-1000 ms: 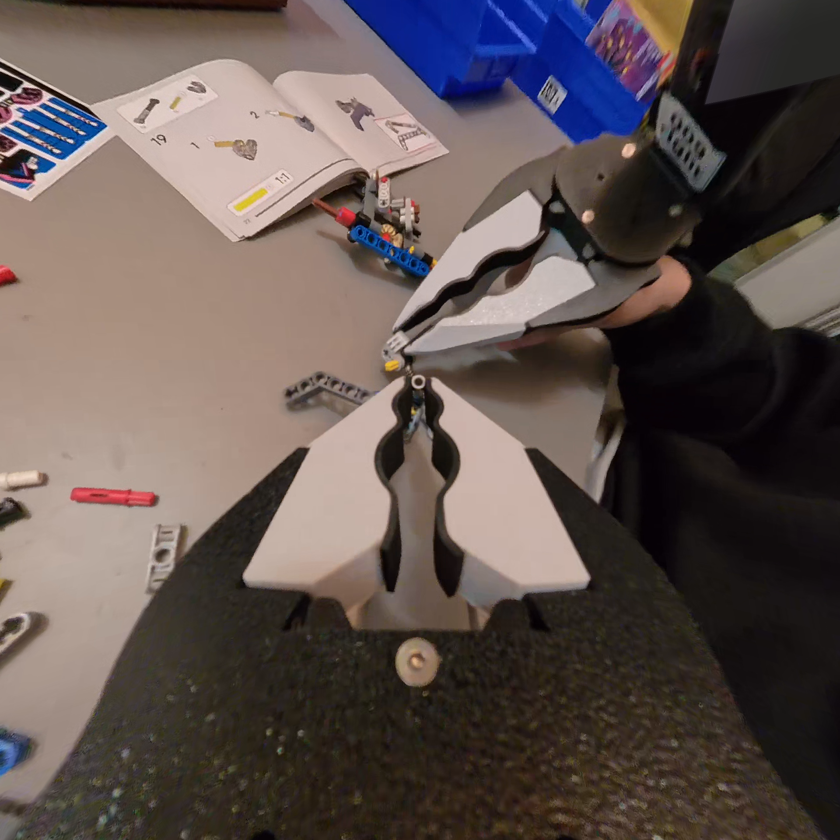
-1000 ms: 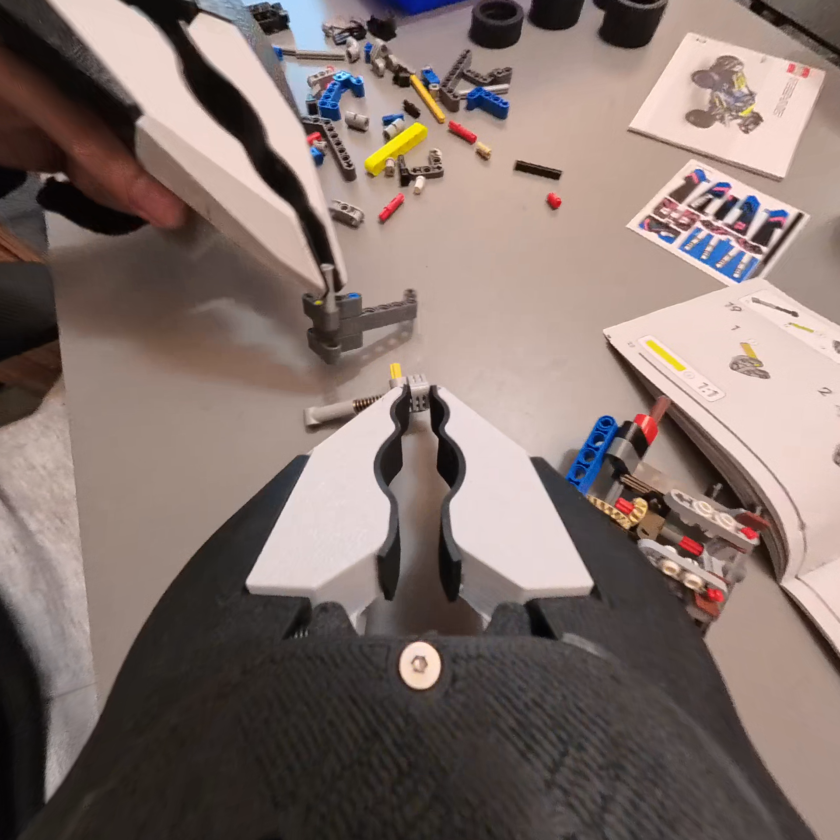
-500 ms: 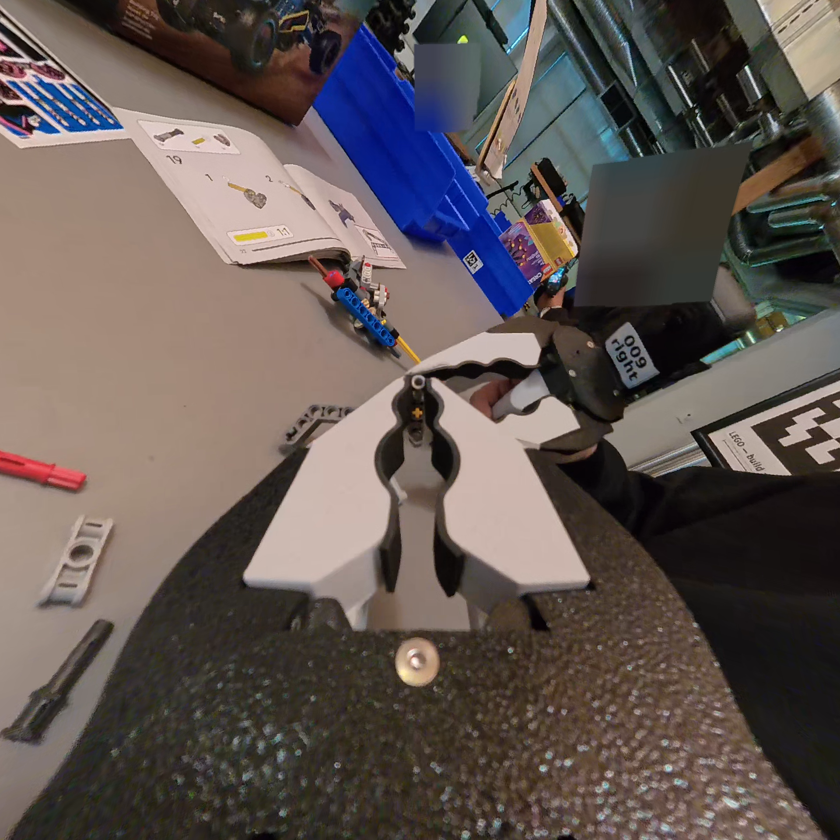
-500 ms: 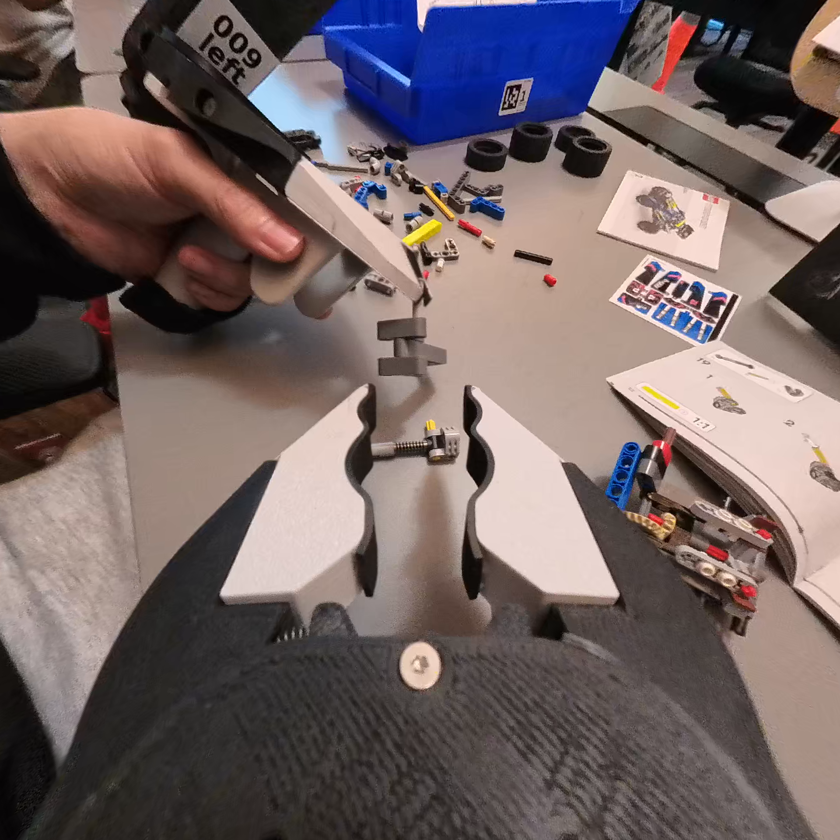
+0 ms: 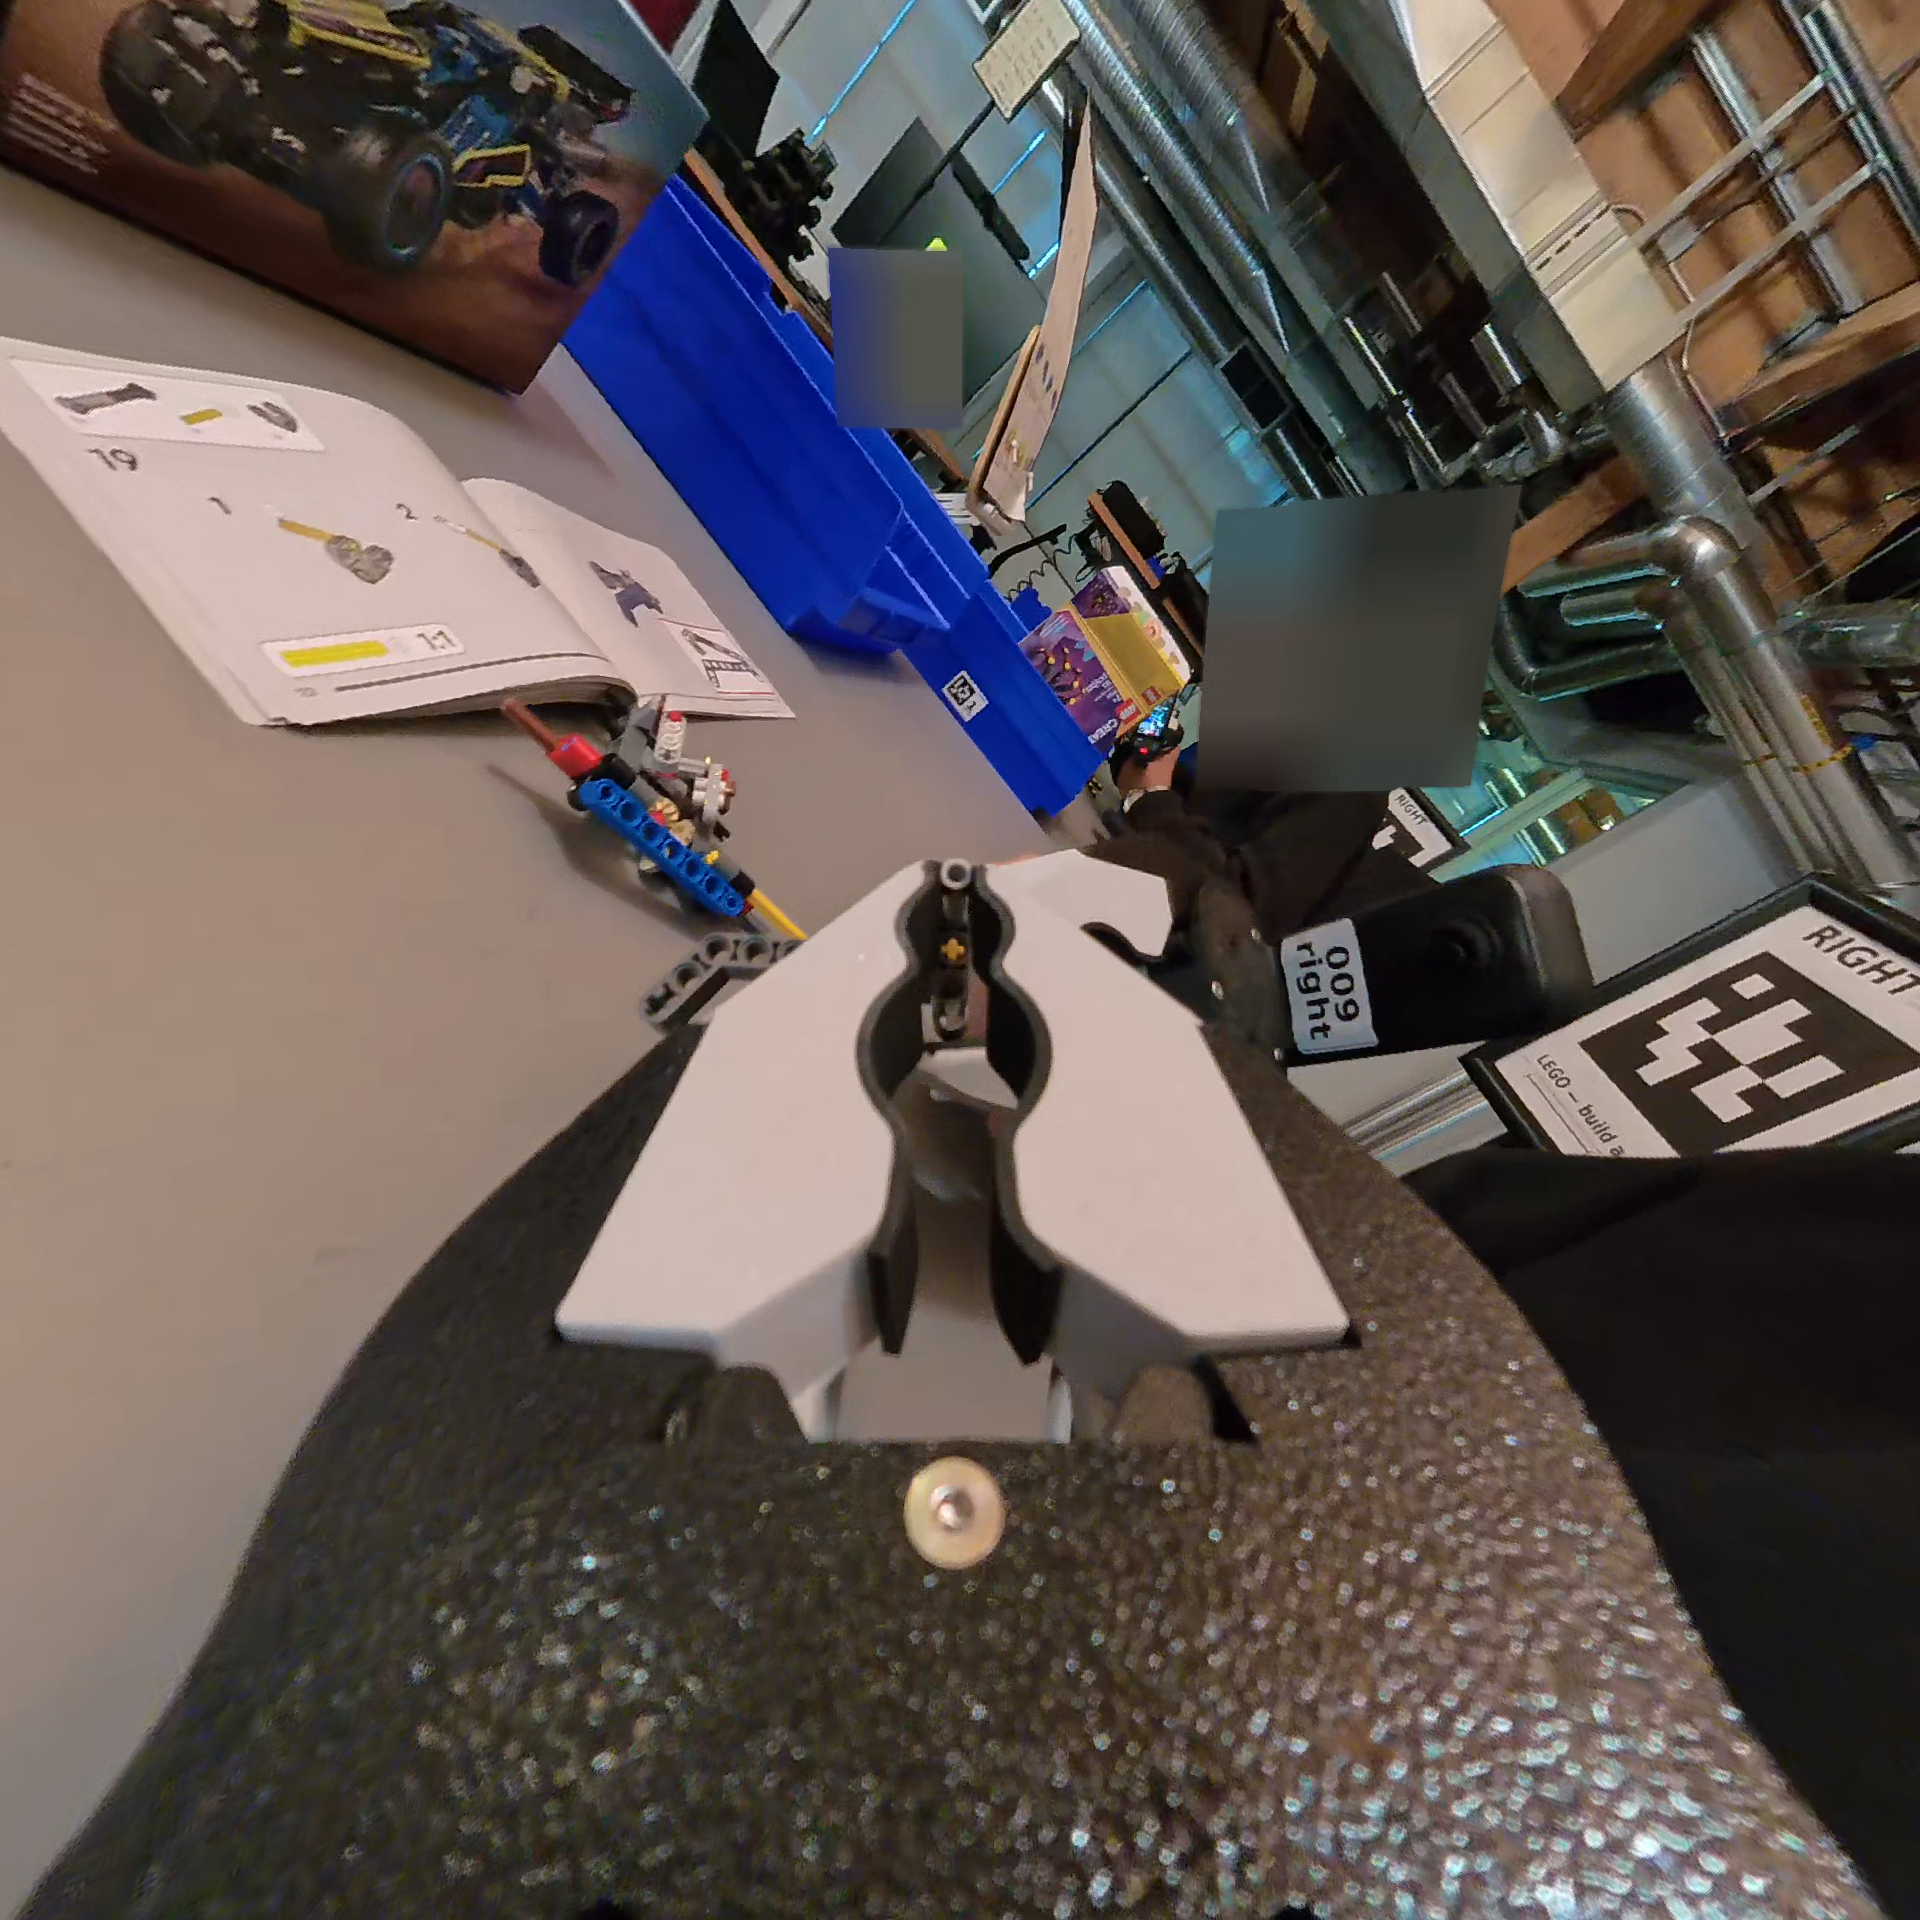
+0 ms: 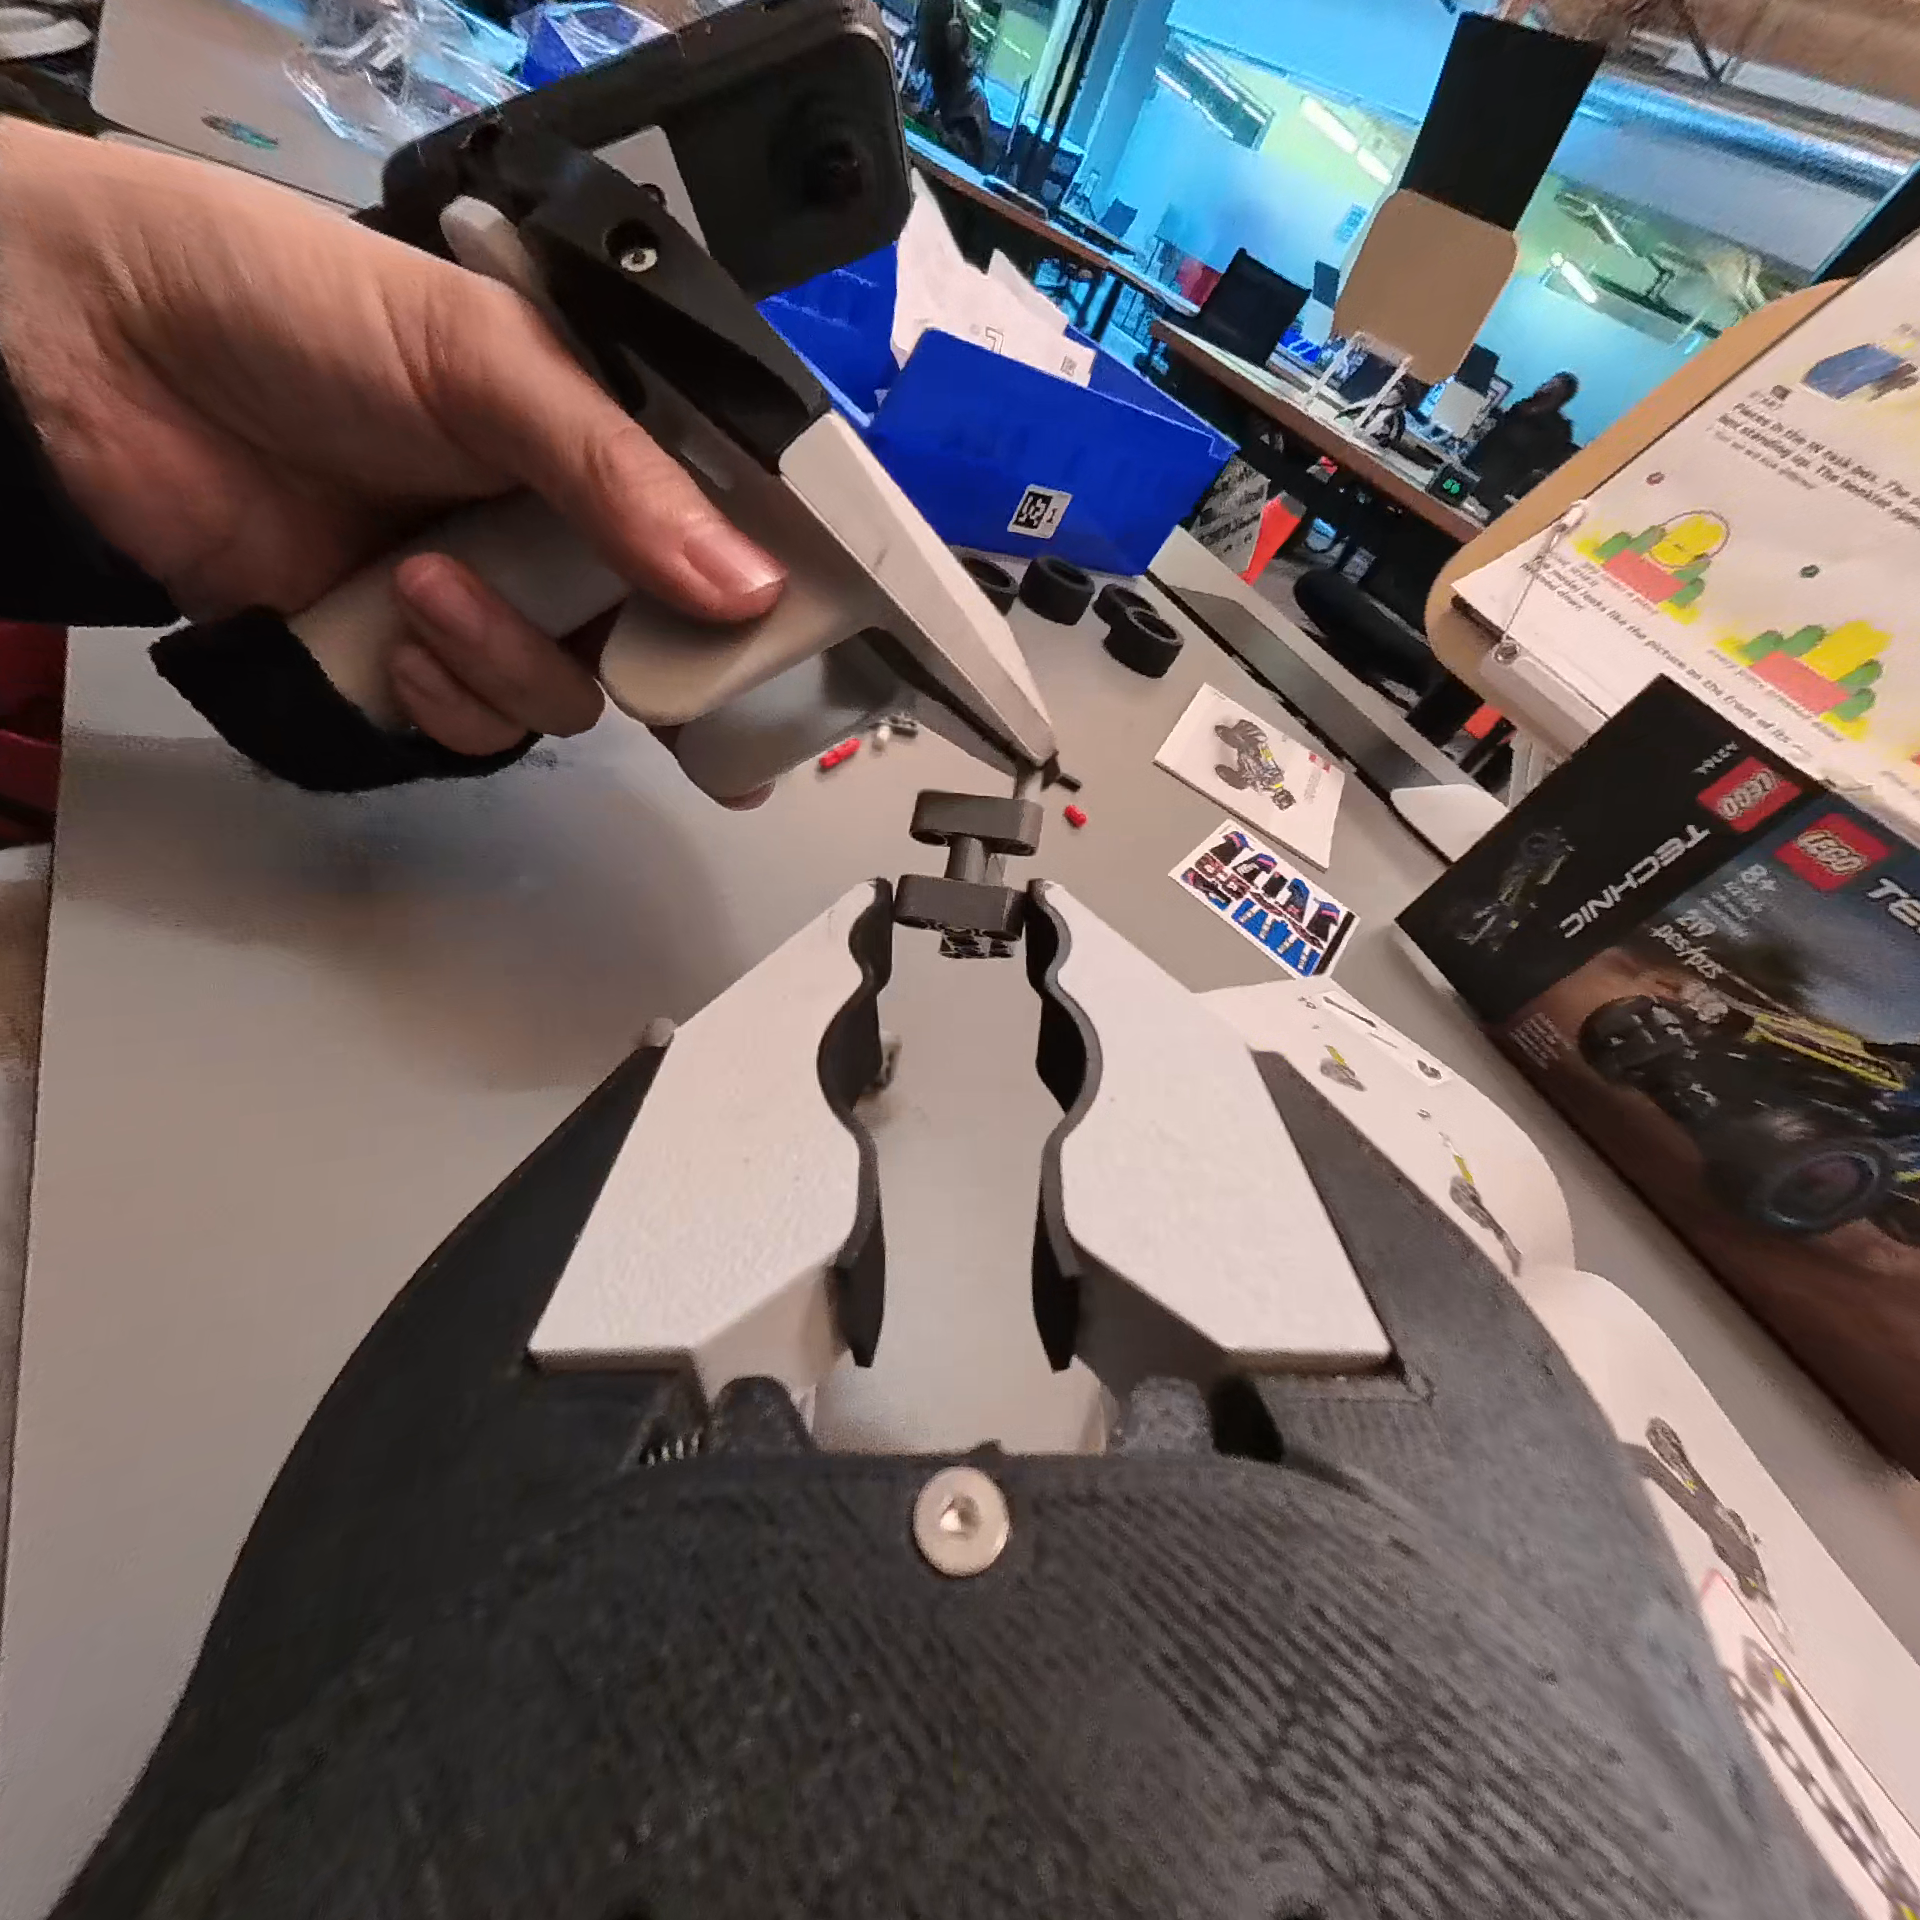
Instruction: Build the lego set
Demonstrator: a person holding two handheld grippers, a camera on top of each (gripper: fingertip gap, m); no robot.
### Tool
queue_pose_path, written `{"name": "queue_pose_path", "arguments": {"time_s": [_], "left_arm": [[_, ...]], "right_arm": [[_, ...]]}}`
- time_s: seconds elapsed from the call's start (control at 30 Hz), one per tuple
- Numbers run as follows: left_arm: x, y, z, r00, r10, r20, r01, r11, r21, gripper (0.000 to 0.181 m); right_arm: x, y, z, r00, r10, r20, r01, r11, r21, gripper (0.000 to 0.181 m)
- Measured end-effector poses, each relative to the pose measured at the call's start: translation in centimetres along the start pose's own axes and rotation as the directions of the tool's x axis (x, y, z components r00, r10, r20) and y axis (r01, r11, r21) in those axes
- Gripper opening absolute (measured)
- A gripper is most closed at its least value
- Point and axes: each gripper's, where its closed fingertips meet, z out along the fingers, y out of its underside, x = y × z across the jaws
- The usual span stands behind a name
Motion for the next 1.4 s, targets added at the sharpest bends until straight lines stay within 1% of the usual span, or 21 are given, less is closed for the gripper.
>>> {"name": "queue_pose_path", "arguments": {"time_s": [0.03, 0.1, 0.2, 0.27, 0.33, 0.4, 0.47, 0.53, 0.6, 0.67, 0.73, 0.83, 0.9, 0.97, 1.03, 1.1, 1.17, 1.23, 1.3, 1.37, 1.4], "left_arm": [[0.1, 0.0, 0.2, 1.0, 0.006, -0.003, -0.006, 1.0, -0.003, 0.002], [0.4, 0.4, 0.6, 0.999, 0.03, -0.021, -0.031, 0.999, -0.025, 0.003], [1.2, 0.8, 1.1, 0.993, 0.1, -0.059, -0.103, 0.993, -0.054, 0.003], [1.7, 0.9, 1.3, 0.986, 0.148, -0.08, -0.153, 0.986, -0.061, 0.002], [1.7, 0.9, 1.6, 0.977, 0.196, -0.081, -0.201, 0.977, -0.071, 0.002], [1.4, 1.0, 1.7, 0.972, 0.226, -0.068, -0.231, 0.97, -0.08, 0.002], [1.2, 1.4, 1.9, 0.962, 0.269, -0.05, -0.273, 0.957, -0.102, 0.003], [0.9, 2.2, 2.1, 0.937, 0.348, -0.022, -0.348, 0.928, -0.134, 0.004], [0.8, 3.4, 2.7, 0.904, 0.428, 0.014, -0.418, 0.89, -0.183, 0.009], [0.6, 4.2, 3.6, 0.862, 0.503, 0.069, -0.478, 0.85, -0.222, 0.013], [0.7, 4.6, 4.5, 0.819, 0.56, 0.125, -0.527, 0.82, -0.223, 0.017], [0.6, 4.9, 5.2, 0.779, 0.594, 0.201, -0.555, 0.802, -0.221, 0.02], [0.5, 5.1, 5.4, 0.741, 0.629, 0.234, -0.588, 0.777, -0.227, 0.02], [0.5, 5.5, 5.5, 0.705, 0.661, 0.256, -0.616, 0.75, -0.24, 0.019], [0.7, 6.0, 5.7, 0.689, 0.683, 0.241, -0.634, 0.73, -0.256, 0.018], [0.7, 6.1, 5.6, 0.679, 0.695, 0.238, -0.638, 0.719, -0.277, 0.019], [1.1, 5.7, 5.3, 0.647, 0.73, 0.218, -0.677, 0.683, -0.274, 0.02], [1.6, 5.4, 4.8, 0.6, 0.778, 0.186, -0.731, 0.627, -0.27, 0.021], [1.8, 4.9, 4.4, 0.534, 0.828, 0.172, -0.782, 0.561, -0.271, 0.024], [2.1, 4.7, 4.3, 0.489, 0.861, 0.141, -0.817, 0.508, -0.274, 0.026], [2.4, 4.7, 4.3, 0.486, 0.866, 0.113, -0.824, 0.498, -0.269, 0.026]], "right_arm": [[0.1, 0.1, -0.2, 1.0, -0.004, 0.002, 0.004, 1.0, -0.004, 0.022], [0.1, 0.3, -0.8, 0.999, -0.011, 0.051, 0.012, 1.0, -0.007, 0.023], [0.5, 0.0, -2.2, 0.984, 0.079, 0.163, -0.084, 0.996, 0.02, 0.023], [1.7, 0.1, -3.0, 0.979, 0.13, 0.16, -0.133, 0.991, 0.014, 0.023], [2.1, 0.3, -3.7, 0.98, 0.103, 0.171, -0.104, 0.995, -0.003, 0.023], [2.9, 0.7, -4.2, 0.991, 0.01, 0.13, -0.005, 0.999, -0.037, 0.022], [3.9, 1.2, -4.8, 0.981, -0.185, 0.052, 0.189, 0.978, -0.083, 0.022], [4.8, 1.5, -5.5, 0.912, -0.409, -0.028, 0.401, 0.905, -0.144, 0.023], [5.0, 2.2, -5.8, 0.818, -0.571, -0.07, 0.548, 0.811, -0.205, 0.023], [4.5, 2.7, -6.0, 0.752, -0.654, -0.085, 0.623, 0.747, -0.233, 0.023], [4.0, 2.7, -6.1, 0.702, -0.701, -0.122, 0.663, 0.707, -0.247, 0.022], [3.4, 3.1, -6.2, 0.648, -0.747, -0.152, 0.689, 0.659, -0.3, 0.023], [3.4, 3.4, -6.4, 0.619, -0.767, -0.167, 0.69, 0.633, -0.351, 0.023], [3.1, 3.8, -6.4, 0.636, -0.754, -0.165, 0.675, 0.647, -0.355, 0.023], [3.1, 3.3, -6.7, 0.667, -0.713, -0.216, 0.645, 0.698, -0.313, 0.023], [2.9, 3.2, -6.8, 0.72, -0.661, -0.211, 0.612, 0.748, -0.256, 0.022], [3.2, 3.1, -7.2, 0.78, -0.594, -0.199, 0.558, 0.803, -0.209, 0.022], [2.8, 2.4, -7.6, 0.866, -0.48, -0.145, 0.47, 0.877, -0.097, 0.022], [2.6, 0.9, -8.2, 0.94, -0.331, -0.085, 0.336, 0.941, 0.04, 0.022], [2.2, 0.1, -8.8, 0.978, -0.206, 0.028, 0.201, 0.97, 0.137, 0.022], [2.2, -0.2, -9.0, 0.984, -0.166, 0.067, 0.153, 0.975, 0.163, 0.023]]}}
